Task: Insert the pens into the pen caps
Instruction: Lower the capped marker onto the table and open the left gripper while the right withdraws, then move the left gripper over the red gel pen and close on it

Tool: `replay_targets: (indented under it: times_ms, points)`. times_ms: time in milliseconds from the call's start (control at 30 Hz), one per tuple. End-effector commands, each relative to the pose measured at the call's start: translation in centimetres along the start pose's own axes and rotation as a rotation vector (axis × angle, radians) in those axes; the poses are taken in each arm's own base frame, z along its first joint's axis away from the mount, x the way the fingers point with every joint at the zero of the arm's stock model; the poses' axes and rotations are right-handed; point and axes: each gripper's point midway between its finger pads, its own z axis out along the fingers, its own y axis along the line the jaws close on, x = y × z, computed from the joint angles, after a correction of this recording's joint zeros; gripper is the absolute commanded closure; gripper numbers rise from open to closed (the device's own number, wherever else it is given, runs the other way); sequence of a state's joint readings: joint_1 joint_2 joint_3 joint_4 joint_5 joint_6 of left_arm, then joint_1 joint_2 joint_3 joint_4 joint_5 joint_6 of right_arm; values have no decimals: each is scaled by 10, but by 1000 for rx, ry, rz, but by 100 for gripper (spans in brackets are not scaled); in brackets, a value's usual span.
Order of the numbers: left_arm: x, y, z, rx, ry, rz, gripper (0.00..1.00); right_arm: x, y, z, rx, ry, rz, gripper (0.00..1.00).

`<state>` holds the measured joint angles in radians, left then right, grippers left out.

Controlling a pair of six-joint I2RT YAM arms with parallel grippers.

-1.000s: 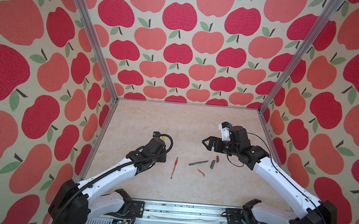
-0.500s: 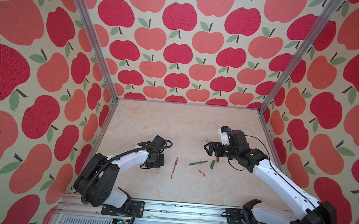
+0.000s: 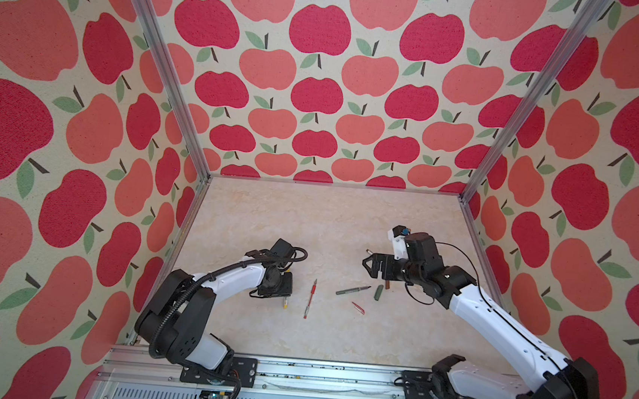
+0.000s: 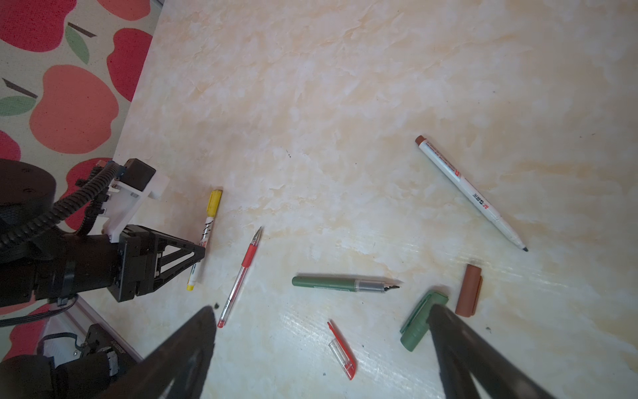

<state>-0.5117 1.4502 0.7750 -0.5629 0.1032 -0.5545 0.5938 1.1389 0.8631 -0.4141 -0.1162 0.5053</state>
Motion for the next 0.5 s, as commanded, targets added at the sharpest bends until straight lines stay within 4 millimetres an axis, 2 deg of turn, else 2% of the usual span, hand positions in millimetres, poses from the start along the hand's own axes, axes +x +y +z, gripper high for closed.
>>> replay_targets:
  times_ms: [0, 167, 233, 333, 467]
  points:
    - [-17, 1, -32, -15, -102, 28, 51, 0, 2, -9, 4, -10, -13, 1]
    - [-36, -4, -77, 13, -268, 60, 43, -1, -3, -22, 49, -2, -44, 1]
    - [-39, -3, -88, 19, -314, 68, 42, -4, -4, -28, 66, -6, -52, 1]
    - [-40, 0, -90, 20, -339, 74, 42, -10, -1, -36, 71, -16, -55, 1]
    - [-34, 0, -75, 34, -311, 65, 42, -16, 4, -43, 64, -29, -42, 1]
